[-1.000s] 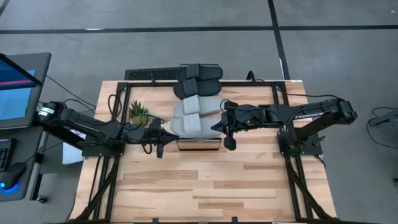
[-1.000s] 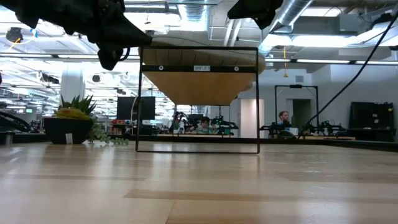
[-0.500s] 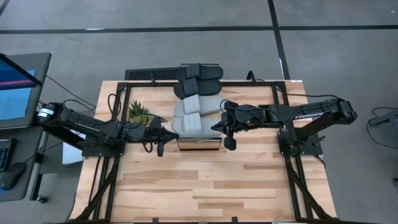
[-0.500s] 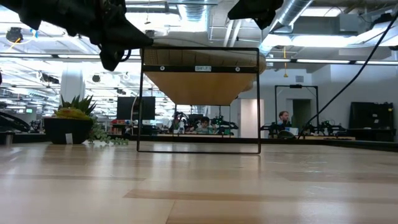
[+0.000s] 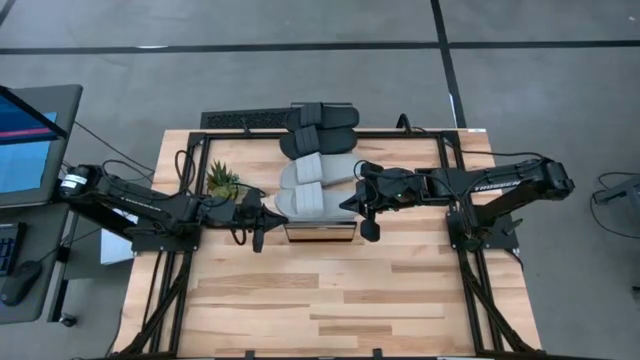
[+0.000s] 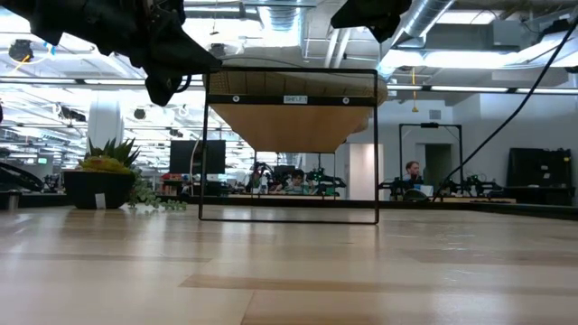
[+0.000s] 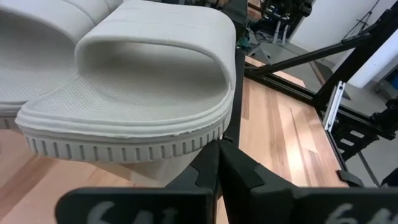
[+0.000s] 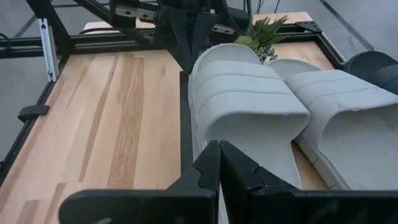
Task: Pick and place slides into the shelf
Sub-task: Adjust the bottom gray slide on the shelf
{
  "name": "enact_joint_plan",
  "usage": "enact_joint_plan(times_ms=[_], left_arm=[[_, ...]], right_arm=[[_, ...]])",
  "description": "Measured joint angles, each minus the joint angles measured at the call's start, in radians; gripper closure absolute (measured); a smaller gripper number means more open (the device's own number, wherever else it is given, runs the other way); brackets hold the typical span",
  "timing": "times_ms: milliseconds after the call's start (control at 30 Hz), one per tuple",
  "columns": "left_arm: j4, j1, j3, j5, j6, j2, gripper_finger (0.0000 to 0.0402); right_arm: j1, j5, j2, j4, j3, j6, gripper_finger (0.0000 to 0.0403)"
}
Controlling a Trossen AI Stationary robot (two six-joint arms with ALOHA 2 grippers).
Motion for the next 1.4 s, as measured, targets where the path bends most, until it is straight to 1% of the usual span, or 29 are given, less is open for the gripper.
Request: enact_joint_plan(times_ms=[267,533,633,733,867,933,1000,1133,1233,1300,1400], left_arm=[[-0.020,-0.002,-0.003,0.016,0.055,-0.038,0.0401],[-0.044,-0.003,-0.005,0.028,0.099,-0.115,0.0401],[-0.009,-0.004,-0.005,0.041,0.123,-0.148,0.0401],[0.072,0.002,-0.005,0.033,0.149,-0.164,0.0401],[0.170,0.044,-0.003,0.027,0.163,-0.166,0.0401],[0.204,0.077,-0.003,0.032,0.163,-0.153,0.0401],[0.203,0.112,0.008,0.045,0.154,-0.136,0.0401],[0.193,0.164,0.084,0.151,0.151,-0.056,0.0401],[0.186,0.171,0.157,0.224,0.170,0.023,0.0401],[0.161,0.171,0.214,0.263,0.190,0.075,0.0401],[0.080,0.171,0.289,0.311,0.221,0.152,0.0401]], right_arm=[[0.000,0.000,0.000,0.000,0.000,0.000,0.0403],[0.000,0.000,0.000,0.000,0.000,0.000,0.0403],[0.000,0.000,0.000,0.000,0.000,-0.001,0.0403],[0.000,0.000,0.000,0.000,0.000,-0.001,0.0403],[0.000,0.000,0.000,0.000,0.000,-0.001,0.0403],[0.000,0.000,0.000,0.000,0.000,-0.003,0.0403],[-0.001,0.000,0.000,0.000,0.000,-0.015,0.0403],[-0.008,0.000,0.000,0.001,0.000,-0.017,0.0403],[-0.010,0.000,0.000,0.001,0.000,-0.018,0.0403],[-0.013,0.000,0.000,0.002,0.000,-0.019,0.0403],[-0.015,0.000,0.000,0.002,0.000,-0.018,0.0403]])
